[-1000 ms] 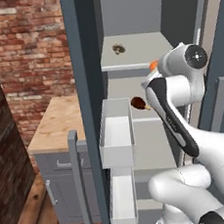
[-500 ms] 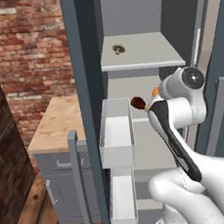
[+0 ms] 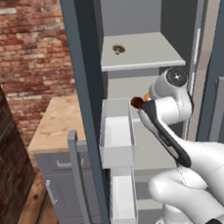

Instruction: Take the mushroom and shrimp from the highest rack and move them to the second highest rack where the steak and carrot are located, to maximize freezer space. Close the freezer door after rearranging.

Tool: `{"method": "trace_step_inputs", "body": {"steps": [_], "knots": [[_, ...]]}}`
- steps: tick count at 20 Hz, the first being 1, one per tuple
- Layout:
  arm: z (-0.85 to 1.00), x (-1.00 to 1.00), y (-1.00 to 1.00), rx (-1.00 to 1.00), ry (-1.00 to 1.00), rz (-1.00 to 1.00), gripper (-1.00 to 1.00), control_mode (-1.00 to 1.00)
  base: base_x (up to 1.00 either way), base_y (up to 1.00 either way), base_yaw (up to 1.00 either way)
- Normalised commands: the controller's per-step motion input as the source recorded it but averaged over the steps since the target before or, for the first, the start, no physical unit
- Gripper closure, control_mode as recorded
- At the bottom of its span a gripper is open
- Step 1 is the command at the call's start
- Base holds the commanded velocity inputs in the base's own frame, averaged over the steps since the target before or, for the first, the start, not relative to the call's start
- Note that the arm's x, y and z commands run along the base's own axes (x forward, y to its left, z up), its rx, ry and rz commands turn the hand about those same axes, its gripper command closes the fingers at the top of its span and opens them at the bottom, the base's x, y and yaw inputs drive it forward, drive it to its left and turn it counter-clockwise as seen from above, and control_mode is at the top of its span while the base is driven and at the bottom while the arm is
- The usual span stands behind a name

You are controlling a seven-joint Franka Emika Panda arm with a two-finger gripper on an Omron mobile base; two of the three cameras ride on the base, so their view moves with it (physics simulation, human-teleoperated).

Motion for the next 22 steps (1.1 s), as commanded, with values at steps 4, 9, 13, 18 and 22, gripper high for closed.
{"method": "trace_step_inputs", "body": {"steps": [4, 9, 13, 18, 22], "knots": [[-0.33, 0.57, 0.28, 0.0, 0.0, 0.0, 1.0, -1.0, 0.0, 0.0, 0.0], [-0.4, 0.48, 0.23, 0.0, 0.0, 0.0, 1.0, -1.0, 0.0, 0.0, 0.0], [-0.45, 0.5, 0.03, 0.0, 0.0, 0.01, 1.0, -1.0, 0.0, 0.0, 0.0], [-0.41, 0.46, 0.01, 0.0, 0.01, 0.01, 1.0, -1.0, 0.0, 0.0, 0.0], [-0.34, 0.43, 0.04, 0.0, 0.07, 0.0, 1.0, -1.0, 0.0, 0.0, 0.0]]}}
